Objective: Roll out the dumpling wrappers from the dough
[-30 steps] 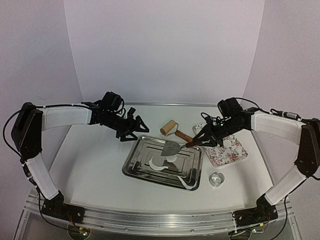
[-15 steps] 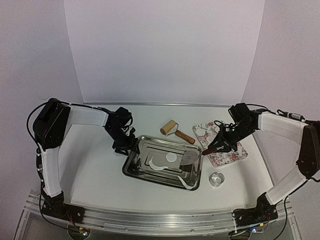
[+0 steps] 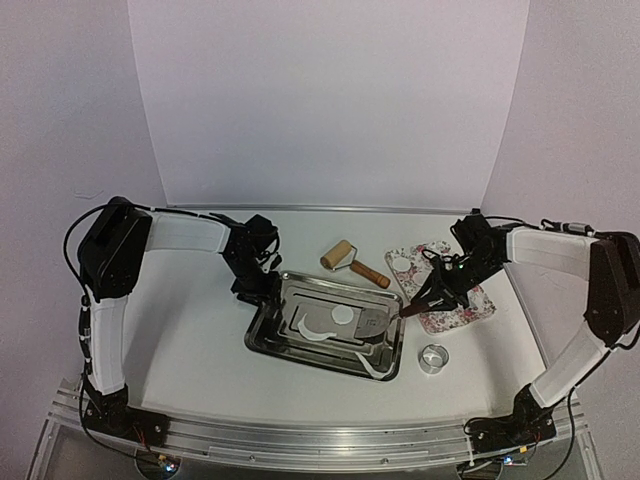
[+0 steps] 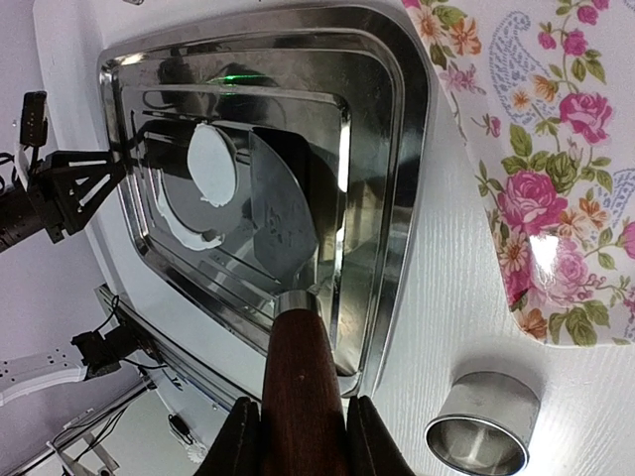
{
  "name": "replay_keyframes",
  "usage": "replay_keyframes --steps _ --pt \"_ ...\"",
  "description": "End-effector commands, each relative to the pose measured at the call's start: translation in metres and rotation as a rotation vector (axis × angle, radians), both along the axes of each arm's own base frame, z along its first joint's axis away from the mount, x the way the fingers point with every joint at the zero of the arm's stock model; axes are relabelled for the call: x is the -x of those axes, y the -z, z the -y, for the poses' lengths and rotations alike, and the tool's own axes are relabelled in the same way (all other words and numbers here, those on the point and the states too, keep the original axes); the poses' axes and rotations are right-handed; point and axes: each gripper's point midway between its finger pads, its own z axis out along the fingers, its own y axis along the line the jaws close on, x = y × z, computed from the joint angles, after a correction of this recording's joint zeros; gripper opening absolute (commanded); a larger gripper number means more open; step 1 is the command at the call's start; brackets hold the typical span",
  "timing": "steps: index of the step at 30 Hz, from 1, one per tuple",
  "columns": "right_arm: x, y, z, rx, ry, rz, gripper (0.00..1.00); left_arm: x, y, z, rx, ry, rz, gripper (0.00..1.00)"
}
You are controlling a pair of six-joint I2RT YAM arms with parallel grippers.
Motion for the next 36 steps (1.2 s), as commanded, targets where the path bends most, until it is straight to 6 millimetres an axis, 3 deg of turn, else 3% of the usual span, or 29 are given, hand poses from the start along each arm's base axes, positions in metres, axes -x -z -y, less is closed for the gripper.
replay_keyframes --steps 1,22,36 --pt "0.01 0.03 0.017 0.113 0.012 -0.06 0.0 0.006 0.027 -0.017 -0.112 0.007 -0.035 0.49" --pt "0.018 0.09 0.044 0.295 0.102 -0.179 0.0 0.015 0.039 -0.031 -0.172 -0.01 -0.062 0.16" --pt "-0.015 0.104 0.0 0.128 0.049 -0.116 0.0 0.019 0.037 -0.029 -0.153 -0.017 -0.082 0.07"
